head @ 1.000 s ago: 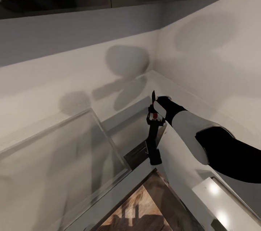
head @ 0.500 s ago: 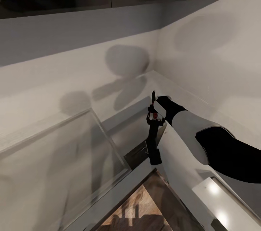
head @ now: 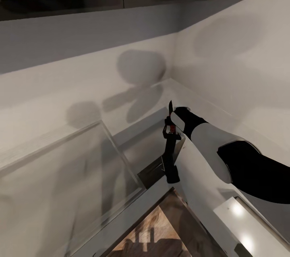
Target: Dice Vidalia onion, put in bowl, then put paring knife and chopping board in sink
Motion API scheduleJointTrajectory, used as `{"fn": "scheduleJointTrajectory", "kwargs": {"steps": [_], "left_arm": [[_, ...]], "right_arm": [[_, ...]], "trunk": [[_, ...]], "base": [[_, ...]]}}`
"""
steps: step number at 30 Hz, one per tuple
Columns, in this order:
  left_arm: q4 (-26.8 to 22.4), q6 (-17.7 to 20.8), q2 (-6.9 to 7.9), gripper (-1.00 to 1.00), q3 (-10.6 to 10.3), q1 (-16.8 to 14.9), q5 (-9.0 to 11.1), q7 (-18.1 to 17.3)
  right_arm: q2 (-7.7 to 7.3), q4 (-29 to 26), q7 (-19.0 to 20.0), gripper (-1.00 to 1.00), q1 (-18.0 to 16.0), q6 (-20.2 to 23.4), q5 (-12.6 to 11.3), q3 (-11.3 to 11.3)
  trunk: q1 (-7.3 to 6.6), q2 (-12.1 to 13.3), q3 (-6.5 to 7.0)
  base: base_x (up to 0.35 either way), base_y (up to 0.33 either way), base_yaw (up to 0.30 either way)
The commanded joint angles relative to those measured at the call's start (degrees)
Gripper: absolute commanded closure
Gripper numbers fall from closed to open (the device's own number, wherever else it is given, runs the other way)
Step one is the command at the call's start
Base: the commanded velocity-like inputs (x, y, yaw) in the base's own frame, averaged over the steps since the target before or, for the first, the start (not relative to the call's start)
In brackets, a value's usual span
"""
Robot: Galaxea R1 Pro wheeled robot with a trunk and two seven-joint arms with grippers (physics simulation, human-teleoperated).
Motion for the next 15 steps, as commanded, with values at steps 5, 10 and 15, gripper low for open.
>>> {"fn": "scheduleJointTrajectory", "kwargs": {"steps": [5, 10, 15], "left_arm": [[-0.15, -0.04, -0.02, -1.0, -0.06, 0.05, 0.12, 0.09], [-0.15, -0.04, -0.02, -1.0, -0.06, 0.05, 0.12, 0.09], [-0.16, -0.04, -0.02, -1.0, -0.06, 0.05, 0.12, 0.1]], "right_arm": [[-0.04, 2.01, -0.33, 1.0, 0.0, 0.47, -0.14, 0.82], [-0.07, 2.01, -0.4, 1.0, 0.0, 0.47, -0.13, 0.82], [-0.07, 2.01, -0.41, 1.0, 0.0, 0.47, -0.13, 0.82]], "trunk": [[0.06, -0.07, -0.1], [0.06, -0.07, -0.1], [0.06, -0.07, -0.06]], "base": [[0.0, 0.0, 0.0], [0.0, 0.0, 0.0], [0.0, 0.0, 0.0]]}}
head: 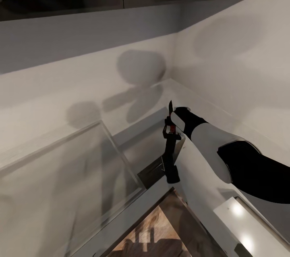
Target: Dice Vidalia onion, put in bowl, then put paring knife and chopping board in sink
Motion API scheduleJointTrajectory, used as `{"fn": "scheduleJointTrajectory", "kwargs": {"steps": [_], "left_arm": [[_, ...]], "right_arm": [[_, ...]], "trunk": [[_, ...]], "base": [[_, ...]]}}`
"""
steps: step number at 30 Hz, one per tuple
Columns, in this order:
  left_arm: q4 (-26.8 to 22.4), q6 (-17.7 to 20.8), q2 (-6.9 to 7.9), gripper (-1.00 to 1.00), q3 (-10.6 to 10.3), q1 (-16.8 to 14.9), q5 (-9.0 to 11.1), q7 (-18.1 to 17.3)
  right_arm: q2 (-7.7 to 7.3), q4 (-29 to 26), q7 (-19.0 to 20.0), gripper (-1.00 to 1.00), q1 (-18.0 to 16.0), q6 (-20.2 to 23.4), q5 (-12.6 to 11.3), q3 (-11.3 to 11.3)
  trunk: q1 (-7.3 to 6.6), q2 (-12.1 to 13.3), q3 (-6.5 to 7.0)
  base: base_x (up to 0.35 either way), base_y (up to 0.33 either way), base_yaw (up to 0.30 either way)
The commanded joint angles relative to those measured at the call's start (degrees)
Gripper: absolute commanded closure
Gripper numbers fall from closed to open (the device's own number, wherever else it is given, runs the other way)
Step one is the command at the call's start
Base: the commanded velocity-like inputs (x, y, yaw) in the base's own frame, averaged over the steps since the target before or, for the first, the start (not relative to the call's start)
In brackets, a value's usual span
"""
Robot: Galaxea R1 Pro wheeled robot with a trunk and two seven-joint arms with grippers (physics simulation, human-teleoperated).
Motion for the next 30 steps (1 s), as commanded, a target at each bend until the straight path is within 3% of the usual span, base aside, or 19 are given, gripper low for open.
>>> {"fn": "scheduleJointTrajectory", "kwargs": {"steps": [1, 30], "left_arm": [[-0.13, -0.04, -0.02, -1.0, -0.05, 0.05, 0.13, 0.11], [-0.12, -0.04, -0.02, -1.0, -0.05, 0.05, 0.13, 0.11]], "right_arm": [[-0.02, 1.95, -0.38, 1.0, 0.0, 0.48, -0.17, 0.82], [-0.02, 1.95, -0.38, 1.0, 0.0, 0.19, -0.18, 0.82]], "trunk": [[0.06, -0.07, -0.05], [0.06, -0.07, 2.5]], "base": [[0.0, 0.0, 0.0], [0.0, 0.0, 0.0]]}}
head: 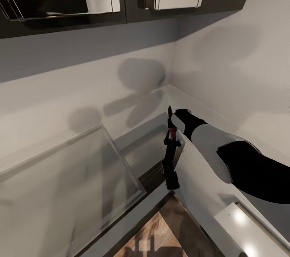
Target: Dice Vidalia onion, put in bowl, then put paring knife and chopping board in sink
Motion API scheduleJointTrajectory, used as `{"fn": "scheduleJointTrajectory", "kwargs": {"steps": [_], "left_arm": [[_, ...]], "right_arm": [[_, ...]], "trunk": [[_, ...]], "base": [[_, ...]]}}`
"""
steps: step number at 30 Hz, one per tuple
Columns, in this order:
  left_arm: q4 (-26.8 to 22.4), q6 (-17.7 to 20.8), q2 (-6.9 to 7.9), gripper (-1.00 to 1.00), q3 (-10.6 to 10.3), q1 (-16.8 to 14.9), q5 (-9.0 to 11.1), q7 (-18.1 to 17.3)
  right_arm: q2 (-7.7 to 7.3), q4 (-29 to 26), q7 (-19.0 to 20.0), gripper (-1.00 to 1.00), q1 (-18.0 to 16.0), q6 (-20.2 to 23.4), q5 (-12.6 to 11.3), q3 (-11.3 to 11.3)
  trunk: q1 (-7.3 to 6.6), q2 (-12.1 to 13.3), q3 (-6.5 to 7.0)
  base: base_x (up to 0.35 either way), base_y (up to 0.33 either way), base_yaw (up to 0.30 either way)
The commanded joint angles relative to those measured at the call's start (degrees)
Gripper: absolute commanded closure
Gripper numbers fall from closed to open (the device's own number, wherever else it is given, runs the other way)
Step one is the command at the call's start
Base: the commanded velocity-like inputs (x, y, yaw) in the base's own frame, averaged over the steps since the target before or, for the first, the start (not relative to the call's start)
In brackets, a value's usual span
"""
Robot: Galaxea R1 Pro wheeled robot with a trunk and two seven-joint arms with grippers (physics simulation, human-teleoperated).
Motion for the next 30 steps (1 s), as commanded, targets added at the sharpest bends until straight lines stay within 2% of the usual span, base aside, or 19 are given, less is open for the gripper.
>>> {"fn": "scheduleJointTrajectory", "kwargs": {"steps": [1, 8, 30], "left_arm": [[-0.13, -0.04, -0.02, -1.0, -0.05, 0.04, 0.12, 0.1], [-0.13, -0.04, -0.02, -1.0, -0.05, 0.04, 0.13, 0.12], [-0.13, -0.04, -0.02, -1.0, -0.05, 0.04, 0.13, 0.14]], "right_arm": [[0.0, -0.08, -0.34, 1.0, -0.03, 0.23, -0.67, 0.47], [0.0, -0.08, -0.27, 1.0, -0.03, 0.19, -0.69, 0.47], [0.02, -0.77, -0.16, 1.0, -0.03, 0.07, -0.96, 0.47]], "trunk": [[0.04, -0.1, 0.0], [0.04, -0.1, 0.64], [0.04, -0.1, 2.64]], "base": [[0.0, 0.0, 0.0], [-0.079, 0.04, 0.0], [-0.26, 0.164, 0.0]]}}
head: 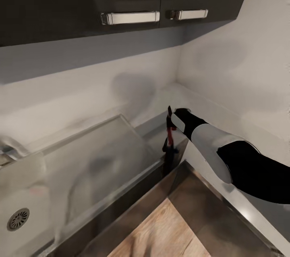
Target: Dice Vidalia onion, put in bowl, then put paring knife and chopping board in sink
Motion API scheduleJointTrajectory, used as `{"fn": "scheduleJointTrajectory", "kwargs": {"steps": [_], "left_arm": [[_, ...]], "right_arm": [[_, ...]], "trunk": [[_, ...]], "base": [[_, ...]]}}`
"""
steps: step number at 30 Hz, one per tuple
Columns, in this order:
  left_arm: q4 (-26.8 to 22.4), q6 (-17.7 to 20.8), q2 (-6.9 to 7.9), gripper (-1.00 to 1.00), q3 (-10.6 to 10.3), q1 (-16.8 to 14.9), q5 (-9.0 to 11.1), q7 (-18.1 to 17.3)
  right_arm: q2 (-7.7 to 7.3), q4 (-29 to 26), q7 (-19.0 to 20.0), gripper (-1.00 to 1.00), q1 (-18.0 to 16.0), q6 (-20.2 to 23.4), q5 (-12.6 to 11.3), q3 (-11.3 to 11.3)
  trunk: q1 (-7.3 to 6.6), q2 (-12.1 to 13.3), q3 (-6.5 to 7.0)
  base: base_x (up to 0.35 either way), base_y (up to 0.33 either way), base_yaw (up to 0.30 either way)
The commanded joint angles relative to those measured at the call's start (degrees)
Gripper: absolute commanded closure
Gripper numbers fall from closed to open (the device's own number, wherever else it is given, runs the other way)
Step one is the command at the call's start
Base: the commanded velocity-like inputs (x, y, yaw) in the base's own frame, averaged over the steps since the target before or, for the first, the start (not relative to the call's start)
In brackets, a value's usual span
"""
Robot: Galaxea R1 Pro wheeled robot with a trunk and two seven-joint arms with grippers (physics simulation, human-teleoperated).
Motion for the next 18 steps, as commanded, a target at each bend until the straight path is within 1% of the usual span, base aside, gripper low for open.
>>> {"fn": "scheduleJointTrajectory", "kwargs": {"steps": [1, 9, 18], "left_arm": [[-0.12, -0.04, -0.01, -1.0, -0.04, 0.03, 0.12, 0.1], [-0.12, -0.04, -0.01, -1.0, 0.02, 0.03, 0.19, 0.09], [-0.12, -0.04, -0.01, -1.0, 0.03, 0.03, 0.2, 0.14]], "right_arm": [[0.03, -0.17, -0.32, 1.0, -0.03, 0.25, -0.63, 0.48], [0.07, -0.51, -0.24, 1.0, -0.03, 0.19, -0.67, 0.4], [0.16, -0.53, -0.24, 1.0, -0.03, 0.02, -0.67, 0.39]], "trunk": [[0.01, -0.11, -0.01], [0.01, -0.11, 0.72], [0.01, -0.11, 1.54]], "base": [[-0.289, 0.138, 0.0], [-0.29, 0.137, 0.006], [-0.29, 0.136, 0.106]]}}
